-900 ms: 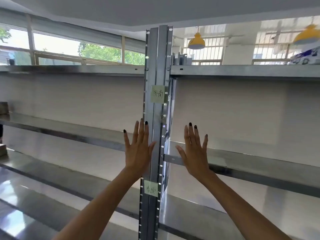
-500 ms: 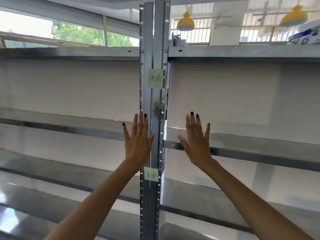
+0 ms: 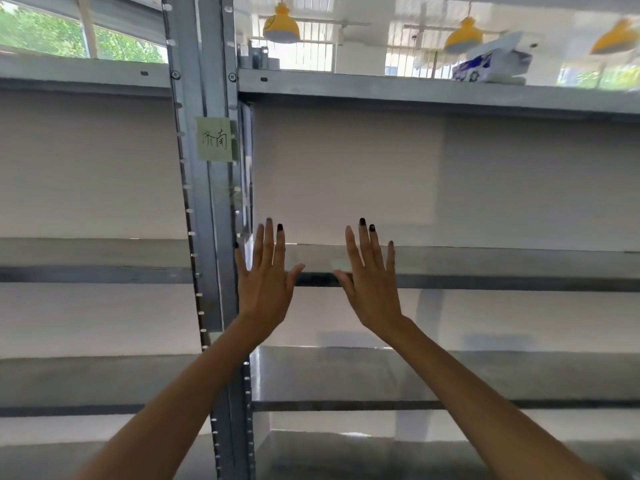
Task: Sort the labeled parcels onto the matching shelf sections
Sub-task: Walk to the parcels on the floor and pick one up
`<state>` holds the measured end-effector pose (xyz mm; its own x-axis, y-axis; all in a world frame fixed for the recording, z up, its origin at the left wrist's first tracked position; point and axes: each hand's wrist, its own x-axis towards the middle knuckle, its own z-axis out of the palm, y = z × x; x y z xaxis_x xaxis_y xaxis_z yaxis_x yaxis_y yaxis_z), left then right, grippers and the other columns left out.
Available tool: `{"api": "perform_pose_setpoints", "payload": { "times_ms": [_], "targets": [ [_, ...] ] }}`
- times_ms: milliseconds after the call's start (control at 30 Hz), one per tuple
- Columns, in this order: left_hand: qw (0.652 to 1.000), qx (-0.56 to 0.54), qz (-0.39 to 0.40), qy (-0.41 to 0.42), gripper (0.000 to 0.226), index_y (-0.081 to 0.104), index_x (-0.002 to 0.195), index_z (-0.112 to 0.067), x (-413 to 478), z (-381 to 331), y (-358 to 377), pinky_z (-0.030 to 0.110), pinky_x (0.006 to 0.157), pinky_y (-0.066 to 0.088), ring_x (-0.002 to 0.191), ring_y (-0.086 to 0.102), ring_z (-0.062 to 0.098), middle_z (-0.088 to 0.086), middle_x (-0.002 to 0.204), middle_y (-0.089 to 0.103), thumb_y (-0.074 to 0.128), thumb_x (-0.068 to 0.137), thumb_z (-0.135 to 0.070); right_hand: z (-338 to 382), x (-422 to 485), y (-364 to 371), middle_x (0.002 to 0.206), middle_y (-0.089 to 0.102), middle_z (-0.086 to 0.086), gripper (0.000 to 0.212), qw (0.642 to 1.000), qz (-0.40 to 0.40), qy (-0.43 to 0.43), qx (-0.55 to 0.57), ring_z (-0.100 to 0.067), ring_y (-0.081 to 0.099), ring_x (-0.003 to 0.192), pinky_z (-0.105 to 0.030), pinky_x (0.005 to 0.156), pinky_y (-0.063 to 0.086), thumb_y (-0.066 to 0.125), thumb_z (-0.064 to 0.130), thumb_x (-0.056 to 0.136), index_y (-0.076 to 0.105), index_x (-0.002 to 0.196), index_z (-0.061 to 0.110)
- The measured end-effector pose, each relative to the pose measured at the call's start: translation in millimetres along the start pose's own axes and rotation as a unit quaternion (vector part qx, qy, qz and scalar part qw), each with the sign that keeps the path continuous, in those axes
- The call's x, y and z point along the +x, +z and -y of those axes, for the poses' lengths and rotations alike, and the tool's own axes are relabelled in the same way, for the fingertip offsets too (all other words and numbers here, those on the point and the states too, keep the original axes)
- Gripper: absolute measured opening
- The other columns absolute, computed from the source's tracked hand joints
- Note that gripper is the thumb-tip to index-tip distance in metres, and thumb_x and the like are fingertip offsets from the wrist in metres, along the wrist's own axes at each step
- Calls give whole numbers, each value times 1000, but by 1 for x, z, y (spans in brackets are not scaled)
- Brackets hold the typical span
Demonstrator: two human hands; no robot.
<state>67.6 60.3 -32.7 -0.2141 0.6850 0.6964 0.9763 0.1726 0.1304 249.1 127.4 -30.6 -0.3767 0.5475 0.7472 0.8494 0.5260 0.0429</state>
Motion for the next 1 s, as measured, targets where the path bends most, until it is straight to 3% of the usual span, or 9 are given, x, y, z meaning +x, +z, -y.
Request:
{"api": "perform_pose_setpoints", "payload": {
  "times_ms": [233,433,567,733,867,1000],
  "targets": [
    [994,-58,-1,93,74,-14,148,-22,-1,-108,25,54,118,1,147,-5,25,4,160,-9,-8,87,-63,-89,-46,-35,159,15,-10,75,992,15,79,-99,-29,13,146,-55,116,7,18,64,90,19,150,19],
    [982,-107,27,151,78,-7,149,-20,-16,-203,44,54,118,4,148,0,26,5,160,-4,-10,86,-64,-162,-97,-67,160,9,-7,74,976,13,151,-159,-24,1,147,-54,117,0,36,58,92,15,151,19],
    [975,-124,26,180,75,-2,150,-18,-25,-269,51,56,118,8,147,0,26,5,160,-4,4,90,-62,-212,-129,-94,160,12,-8,73,963,29,189,-190,-27,8,147,-57,117,9,30,60,92,16,151,19],
    [963,-159,18,215,73,-4,150,-21,-37,-355,56,57,117,10,147,3,27,6,160,1,6,90,-62,-276,-169,-132,158,21,-8,73,946,51,240,-213,-29,20,145,-61,112,21,22,62,91,20,149,19],
    [952,-178,21,247,73,1,151,-21,-49,-430,58,56,117,6,147,4,27,6,160,3,9,91,-63,-323,-197,-169,157,21,-9,70,941,44,255,-218,-29,22,144,-62,112,21,10,61,93,14,150,19],
    [939,-204,17,277,74,4,151,-19,-66,-506,56,54,117,2,147,-2,25,5,160,0,20,92,-60,-374,-232,-203,160,12,-8,70,929,47,283,-235,-27,14,146,-61,114,16,11,59,94,9,151,18]
  ]
}}
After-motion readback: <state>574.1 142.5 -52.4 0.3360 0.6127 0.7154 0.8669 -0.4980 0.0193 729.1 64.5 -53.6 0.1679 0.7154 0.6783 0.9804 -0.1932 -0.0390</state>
